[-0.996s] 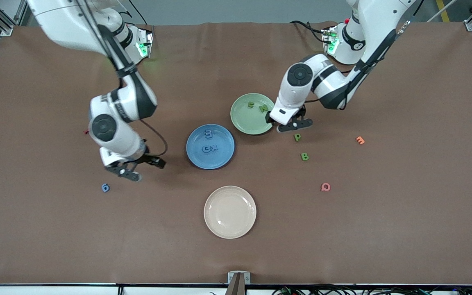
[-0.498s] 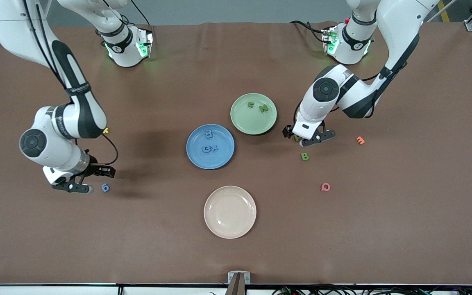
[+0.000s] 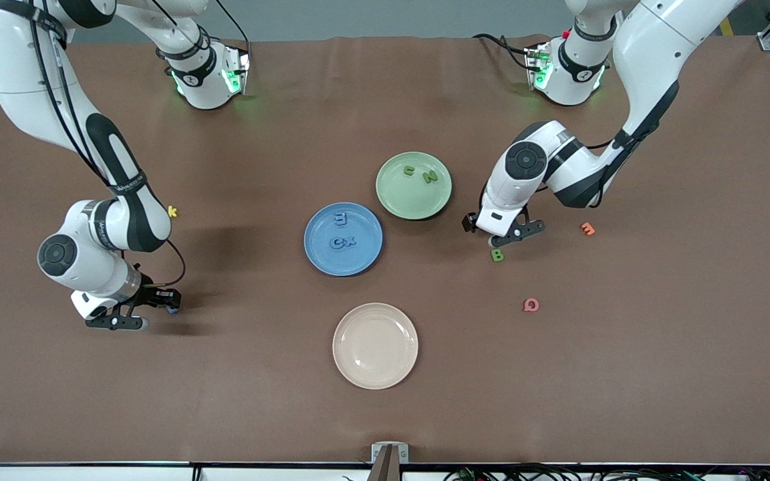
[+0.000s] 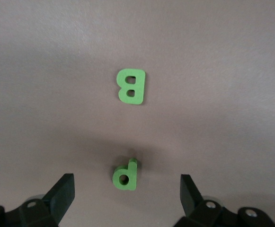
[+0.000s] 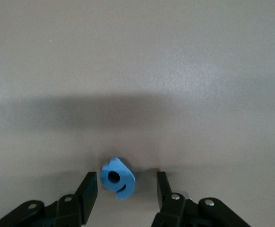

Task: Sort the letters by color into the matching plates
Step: 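Grasp the green p with the left gripper while the right gripper grasps g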

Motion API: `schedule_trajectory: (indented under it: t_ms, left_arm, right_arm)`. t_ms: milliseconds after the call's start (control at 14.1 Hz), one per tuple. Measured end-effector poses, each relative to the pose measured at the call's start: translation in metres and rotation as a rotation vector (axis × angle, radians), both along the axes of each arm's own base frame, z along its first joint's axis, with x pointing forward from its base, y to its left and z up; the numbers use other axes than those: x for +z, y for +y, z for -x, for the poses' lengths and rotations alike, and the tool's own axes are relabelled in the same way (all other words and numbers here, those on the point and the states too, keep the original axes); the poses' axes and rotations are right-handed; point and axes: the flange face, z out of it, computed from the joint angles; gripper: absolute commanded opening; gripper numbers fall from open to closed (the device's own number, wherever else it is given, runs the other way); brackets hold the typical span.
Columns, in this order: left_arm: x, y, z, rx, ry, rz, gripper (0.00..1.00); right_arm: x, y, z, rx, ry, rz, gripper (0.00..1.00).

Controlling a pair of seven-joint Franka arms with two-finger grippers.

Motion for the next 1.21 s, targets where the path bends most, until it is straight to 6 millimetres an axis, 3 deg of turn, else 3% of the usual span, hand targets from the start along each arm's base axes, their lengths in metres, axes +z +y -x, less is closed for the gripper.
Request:
schedule_trajectory:
  t_ms: [356, 782, 996, 1138, 1209]
  left_arm:
    - [-0.018, -0.002, 0.006, -0.014, 0.035, 0.004, 0.91]
    - [-0.031, -0.003, 0.011, -0.010, 0.042, -0.008, 0.67]
    - [-0.032, -0.006, 0.011, -0.007, 0.034, -0.006, 0.48]
    - [-0.031, -0.006, 0.010, -0.007, 0.033, -0.005, 0.36]
    - [-0.031, -0.005, 0.010, -0.005, 0.035, -0.014, 0.30]
  right_arm:
    - [0.004, 0.001, -0.007, 0.002, -0.013, -0.001, 0.59]
    - [-0.008, 0.002, -0.004, 0.003, 0.010, -0.004, 0.56]
    - [-0.007, 0.002, -0.004, 0.003, 0.012, -0.004, 0.29]
    - [-0.005, 0.000, -0.005, 0.000, 0.010, -0.002, 0.03]
    - [-0.005, -0.001, -0.005, 0.000, 0.010, -0.002, 0.00]
